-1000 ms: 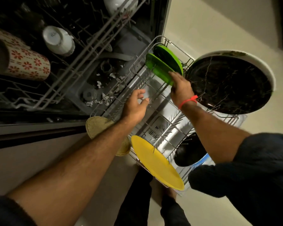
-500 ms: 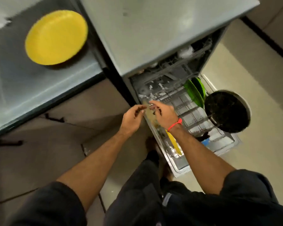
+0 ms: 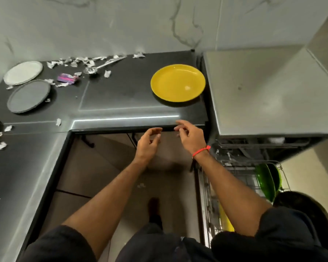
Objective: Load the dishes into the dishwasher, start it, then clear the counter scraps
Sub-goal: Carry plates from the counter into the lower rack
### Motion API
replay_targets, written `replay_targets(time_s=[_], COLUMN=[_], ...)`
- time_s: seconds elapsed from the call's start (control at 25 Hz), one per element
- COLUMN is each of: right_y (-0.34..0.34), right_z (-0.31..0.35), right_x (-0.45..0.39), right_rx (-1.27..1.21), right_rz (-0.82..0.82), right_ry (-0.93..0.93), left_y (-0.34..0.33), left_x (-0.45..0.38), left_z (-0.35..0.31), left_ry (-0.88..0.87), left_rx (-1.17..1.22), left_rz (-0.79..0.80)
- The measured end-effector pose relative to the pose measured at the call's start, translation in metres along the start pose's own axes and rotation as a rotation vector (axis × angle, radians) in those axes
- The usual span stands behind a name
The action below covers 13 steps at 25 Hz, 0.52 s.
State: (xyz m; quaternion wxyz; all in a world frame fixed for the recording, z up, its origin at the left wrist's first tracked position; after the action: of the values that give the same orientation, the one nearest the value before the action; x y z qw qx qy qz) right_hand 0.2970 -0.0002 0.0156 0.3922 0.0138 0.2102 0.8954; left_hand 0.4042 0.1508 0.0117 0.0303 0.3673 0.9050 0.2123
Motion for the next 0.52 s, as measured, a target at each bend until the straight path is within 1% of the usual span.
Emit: replay_targets(time_s=[0.08, 0.12, 0.2, 0.28, 0.36, 0.4, 0.52], right_y=[-0.008, -0.011, -0.025, -0.034, -0.038, -0.038, -0.042], right_z=[0.003, 0.003, -0.002, -0.016, -0.036, -0.044, -0.047], right_x=[-0.046, -0.067, -0.11, -0.135, -0.144, -0.144, -0.152], right_rx=[0.102, 0.198, 0.509, 0.796, 0.924, 0.958, 1.064], right_rz=[-0.086, -0.106, -0.067, -0.008, 0.045, 0.045, -0.045], right_ry=[-0.002, -0.006, -0.023, -0.084, -0.163, -0.178, -0.081], left_y=[0.024, 0.033, 0.051, 0.063, 0.068, 0.068, 0.066], left_x=[-0.026, -0.038, -0.066, -0.085, -0.099, -0.105, -0.118], left_z=[0.004, 0.006, 0.015, 0.023, 0.029, 0.03, 0.031], left_ry=[0.012, 0.011, 0.02, 0.037, 0.062, 0.072, 0.081], left_rx=[0.045, 0.058, 0.077, 0.099, 0.12, 0.126, 0.129], left_rz=[0.001, 0.006, 0.031, 0.062, 0.105, 0.129, 0.186])
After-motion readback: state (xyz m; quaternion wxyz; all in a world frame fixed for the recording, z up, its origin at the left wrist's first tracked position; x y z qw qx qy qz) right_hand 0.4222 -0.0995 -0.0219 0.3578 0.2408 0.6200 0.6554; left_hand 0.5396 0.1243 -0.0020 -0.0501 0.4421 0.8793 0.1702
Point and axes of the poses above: each hand's wrist, its own x-axis away from the middle knuckle, its own y-axis out of the back of the hand, z = x × y, the point moved 7 cm from there along -x, towards the middle knuckle, and after that the axes turned 1 degree about -x, right-handed, at the moved point
